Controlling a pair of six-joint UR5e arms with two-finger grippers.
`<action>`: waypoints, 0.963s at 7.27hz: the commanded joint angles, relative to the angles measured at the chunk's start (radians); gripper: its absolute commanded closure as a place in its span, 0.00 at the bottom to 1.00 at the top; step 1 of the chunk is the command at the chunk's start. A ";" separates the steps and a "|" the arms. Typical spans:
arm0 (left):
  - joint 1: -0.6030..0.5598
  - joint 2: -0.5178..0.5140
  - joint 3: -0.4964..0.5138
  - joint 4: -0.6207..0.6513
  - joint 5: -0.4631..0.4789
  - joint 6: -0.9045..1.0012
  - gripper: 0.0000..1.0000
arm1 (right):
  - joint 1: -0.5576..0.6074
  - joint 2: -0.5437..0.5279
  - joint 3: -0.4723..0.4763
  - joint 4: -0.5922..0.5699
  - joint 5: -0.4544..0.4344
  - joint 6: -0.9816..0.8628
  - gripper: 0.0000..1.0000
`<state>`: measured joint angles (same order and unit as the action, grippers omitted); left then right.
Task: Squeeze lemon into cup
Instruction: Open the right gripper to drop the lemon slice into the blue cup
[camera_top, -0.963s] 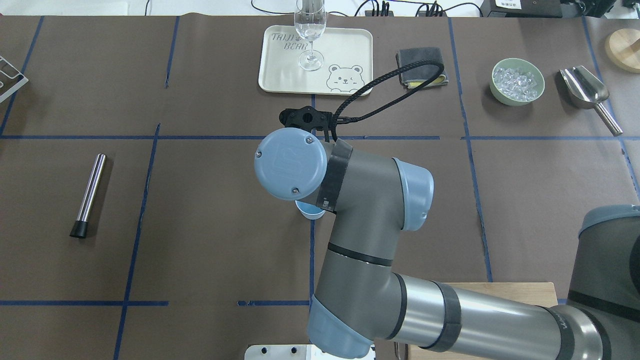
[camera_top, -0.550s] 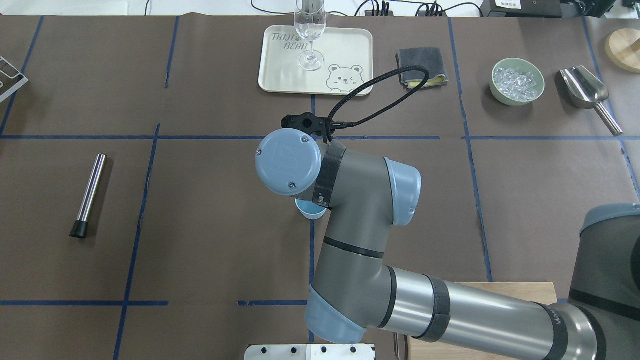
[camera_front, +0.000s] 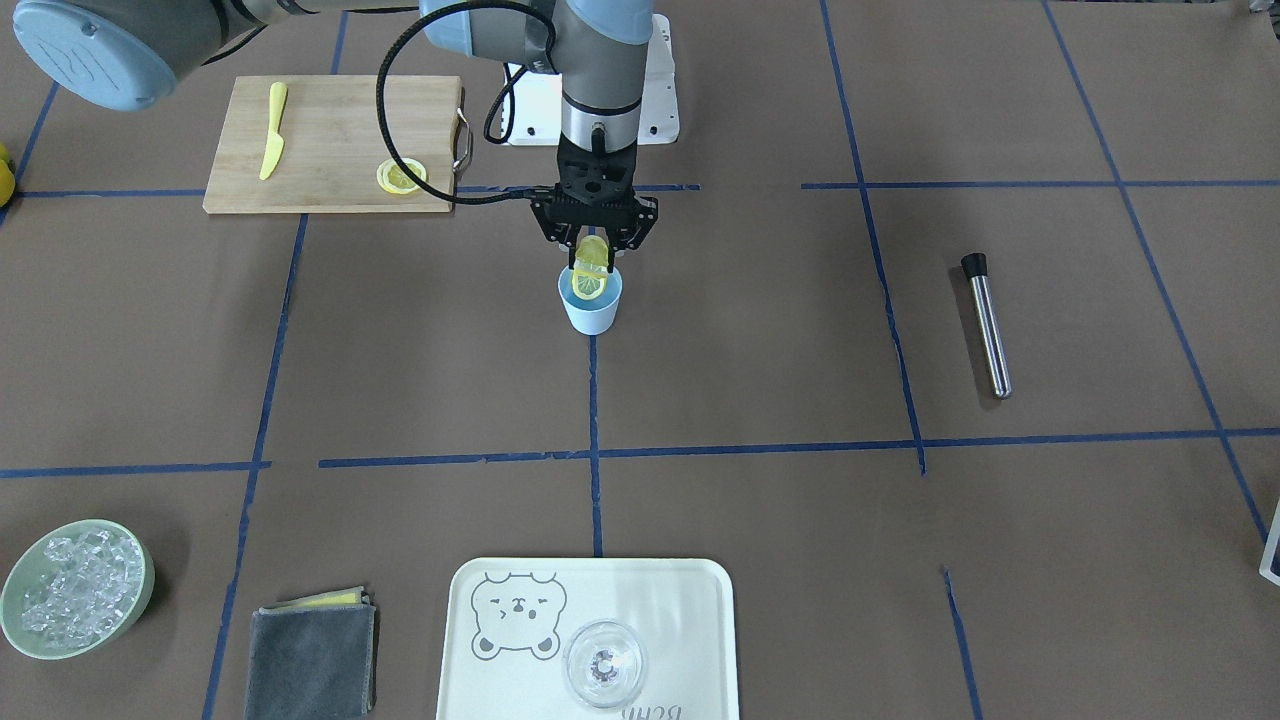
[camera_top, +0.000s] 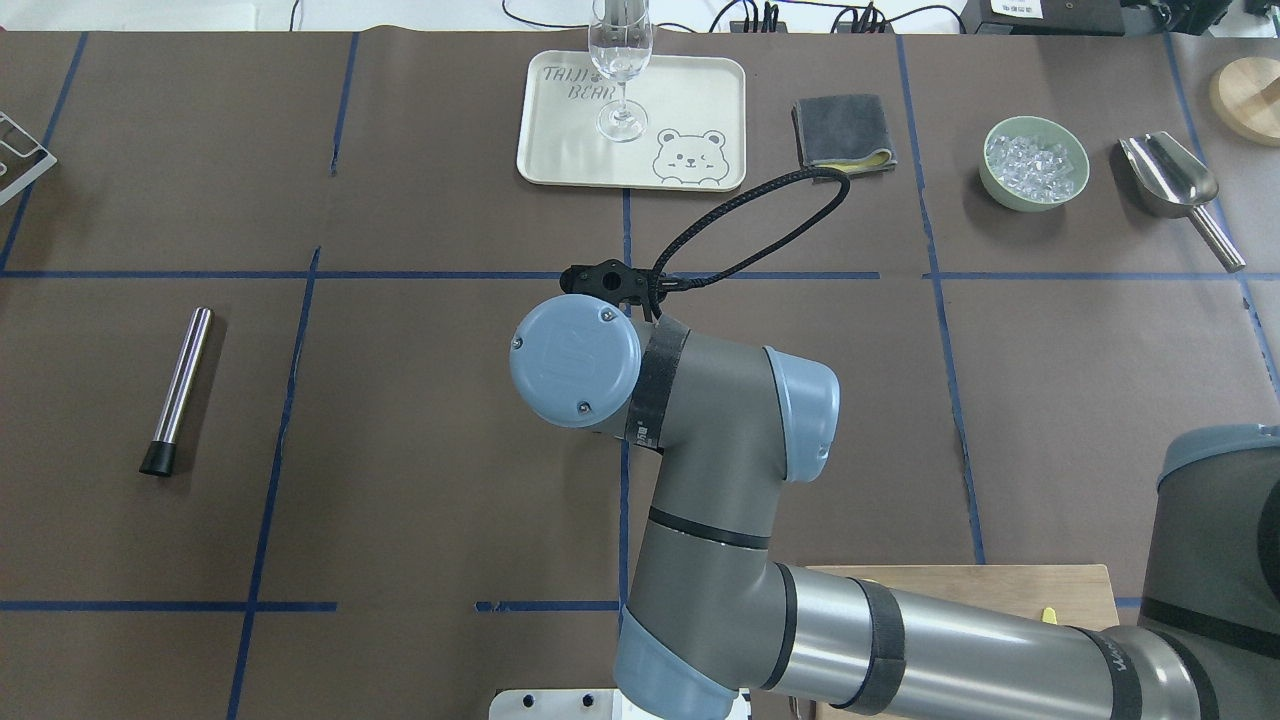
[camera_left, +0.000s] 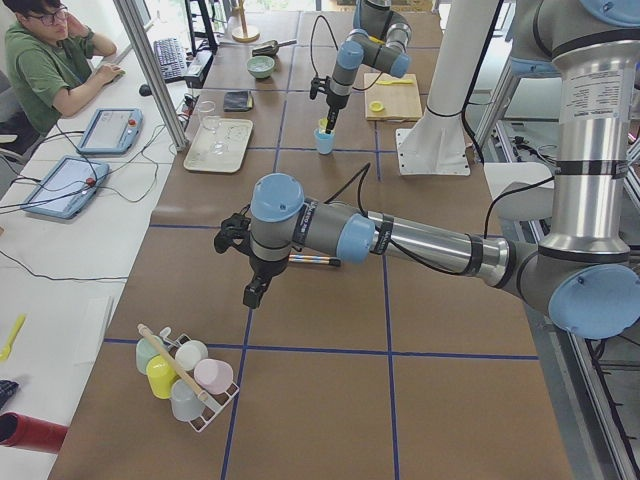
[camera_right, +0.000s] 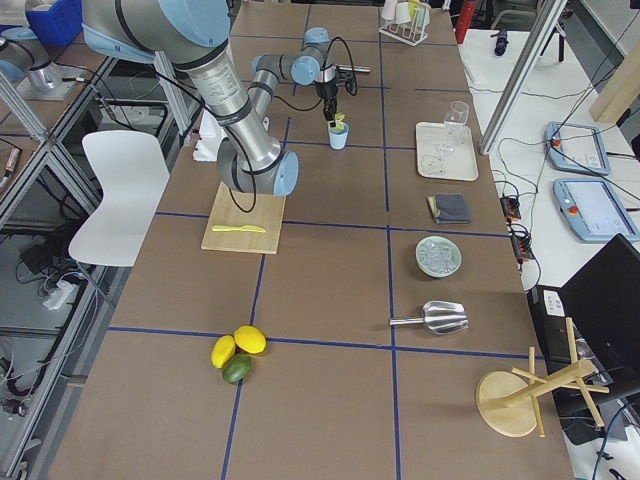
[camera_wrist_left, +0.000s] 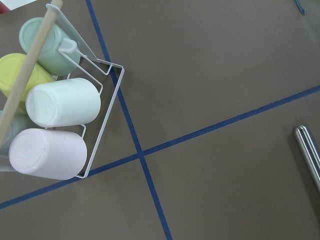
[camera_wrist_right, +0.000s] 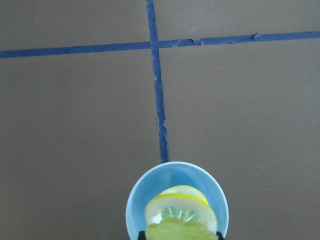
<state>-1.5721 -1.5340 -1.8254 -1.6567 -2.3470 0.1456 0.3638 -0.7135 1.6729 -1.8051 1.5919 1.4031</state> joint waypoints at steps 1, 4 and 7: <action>0.000 0.000 0.000 0.000 0.000 0.000 0.00 | -0.002 0.002 0.001 0.001 -0.001 -0.010 0.26; 0.000 0.002 0.000 0.000 0.000 0.000 0.00 | -0.002 -0.006 0.001 0.003 -0.004 -0.016 0.04; 0.000 0.003 -0.003 0.002 0.000 -0.001 0.00 | 0.030 -0.044 0.065 0.003 0.006 -0.098 0.00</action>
<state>-1.5723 -1.5319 -1.8269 -1.6557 -2.3476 0.1442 0.3711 -0.7308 1.7002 -1.8024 1.5916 1.3647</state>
